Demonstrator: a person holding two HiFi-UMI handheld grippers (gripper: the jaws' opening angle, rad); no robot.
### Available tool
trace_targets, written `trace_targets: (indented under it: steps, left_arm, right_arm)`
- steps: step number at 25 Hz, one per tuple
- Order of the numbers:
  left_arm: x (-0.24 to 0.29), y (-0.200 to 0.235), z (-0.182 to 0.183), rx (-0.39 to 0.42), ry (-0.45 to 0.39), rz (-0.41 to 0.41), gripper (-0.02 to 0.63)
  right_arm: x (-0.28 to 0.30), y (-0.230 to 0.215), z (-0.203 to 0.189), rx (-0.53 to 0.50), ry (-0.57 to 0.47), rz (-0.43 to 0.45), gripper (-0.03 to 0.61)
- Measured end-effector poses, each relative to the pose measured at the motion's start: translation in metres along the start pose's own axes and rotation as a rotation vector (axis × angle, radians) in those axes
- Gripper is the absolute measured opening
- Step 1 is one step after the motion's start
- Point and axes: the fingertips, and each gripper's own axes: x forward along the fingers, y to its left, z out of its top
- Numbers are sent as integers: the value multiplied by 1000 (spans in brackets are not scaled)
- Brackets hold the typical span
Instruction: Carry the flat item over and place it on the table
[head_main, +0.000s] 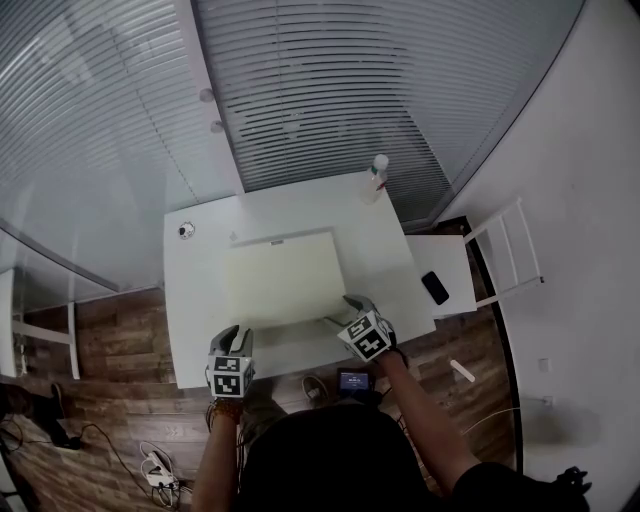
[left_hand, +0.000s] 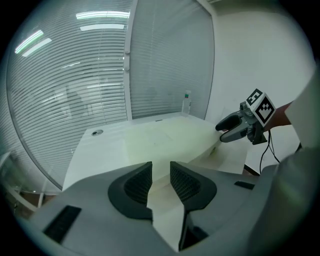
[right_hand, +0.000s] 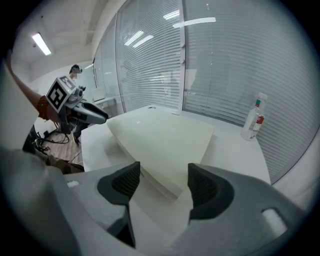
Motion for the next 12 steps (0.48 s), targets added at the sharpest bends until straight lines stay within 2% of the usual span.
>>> trace_targets:
  steps: [5, 9, 11, 12]
  left_arm:
    - [-22, -17, 16, -3, -91, 9, 120]
    - [-35, -29, 30, 58, -178, 26, 120]
    - [-41, -35, 39, 83, -220, 34, 120]
    - [-44, -38, 44, 93, -239, 38, 120]
  right_arm:
    - [-28, 12, 0, -30, -87, -8, 295]
    - [-46, 16, 12, 59, -242, 3, 293]
    - [-55, 15, 20, 63, -296, -15, 291]
    - [-60, 16, 26, 49, -315, -23, 259]
